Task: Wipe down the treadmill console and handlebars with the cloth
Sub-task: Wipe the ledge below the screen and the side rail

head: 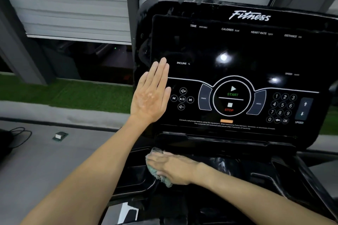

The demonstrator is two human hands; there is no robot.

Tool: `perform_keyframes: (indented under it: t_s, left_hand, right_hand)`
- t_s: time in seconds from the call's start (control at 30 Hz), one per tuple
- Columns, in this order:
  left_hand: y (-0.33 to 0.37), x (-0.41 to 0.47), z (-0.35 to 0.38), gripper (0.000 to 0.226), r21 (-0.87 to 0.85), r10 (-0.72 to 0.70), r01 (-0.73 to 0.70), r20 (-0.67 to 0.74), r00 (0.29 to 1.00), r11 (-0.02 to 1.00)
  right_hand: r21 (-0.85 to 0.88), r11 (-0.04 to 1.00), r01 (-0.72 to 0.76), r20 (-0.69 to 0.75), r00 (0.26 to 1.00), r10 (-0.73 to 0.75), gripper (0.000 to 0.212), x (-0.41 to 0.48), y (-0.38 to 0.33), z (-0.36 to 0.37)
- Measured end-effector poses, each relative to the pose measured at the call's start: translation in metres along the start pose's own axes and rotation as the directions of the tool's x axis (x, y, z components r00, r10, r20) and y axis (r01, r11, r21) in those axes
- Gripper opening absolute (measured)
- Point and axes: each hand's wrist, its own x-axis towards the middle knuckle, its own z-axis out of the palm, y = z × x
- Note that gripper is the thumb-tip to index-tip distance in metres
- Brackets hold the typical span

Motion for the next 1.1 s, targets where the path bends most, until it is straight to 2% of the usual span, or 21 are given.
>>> perform_keyframes:
  t_s: [0.13,0.27,0.5,0.63,0.7,0.9,0.97,1.03,1.1]
  left_hand:
    - [0.0,-0.001,0.001,0.059,0.019,0.0,0.0,0.0,1.0,1.0]
    - [0.001,-0.001,0.0,0.059,0.018,-0.009,0.009,0.007,1.0,1.0]
    - [0.003,0.0,0.0,0.059,0.019,-0.021,0.02,0.004,1.0,1.0]
    - [0.002,0.0,0.0,0.059,0.032,-0.017,0.016,0.014,1.0,0.999]
    - [0.003,0.001,0.0,0.06,0.032,-0.012,0.012,0.012,1.0,0.999]
    - [0.008,0.005,-0.008,0.06,-0.053,-0.022,0.022,-0.008,1.0,0.998]
    - [0.023,0.012,-0.011,0.061,-0.086,0.041,-0.044,-0.037,0.998,0.995]
    - [0.048,0.027,-0.011,0.062,-0.095,0.16,-0.165,-0.057,0.985,0.982]
    - [0.073,0.042,-0.008,0.062,-0.102,0.273,-0.277,-0.054,0.96,0.955]
  right_hand:
    - [0.119,0.992,-0.044,-0.022,0.999,0.047,0.052,-0.041,0.018,-0.002]
    - [0.225,0.957,-0.184,-0.006,0.982,0.19,0.049,-0.094,0.044,-0.016]
    - [0.124,0.942,-0.313,0.081,0.949,0.305,0.052,-0.145,0.057,-0.009]
    - [0.268,0.896,-0.354,0.125,0.935,0.332,0.064,-0.119,0.035,-0.006]
    - [0.323,0.877,-0.356,0.096,0.934,0.343,0.061,-0.118,0.031,-0.004]
    - [0.25,0.924,-0.289,0.095,0.957,0.274,0.053,-0.162,0.05,-0.001]
    - [0.194,0.925,-0.327,0.096,0.945,0.314,0.064,-0.179,0.064,-0.002]
    - [0.176,0.914,-0.364,0.075,0.931,0.357,0.083,-0.19,0.076,-0.001]
    - [0.165,0.911,-0.378,0.063,0.926,0.373,0.091,-0.191,0.078,0.001]
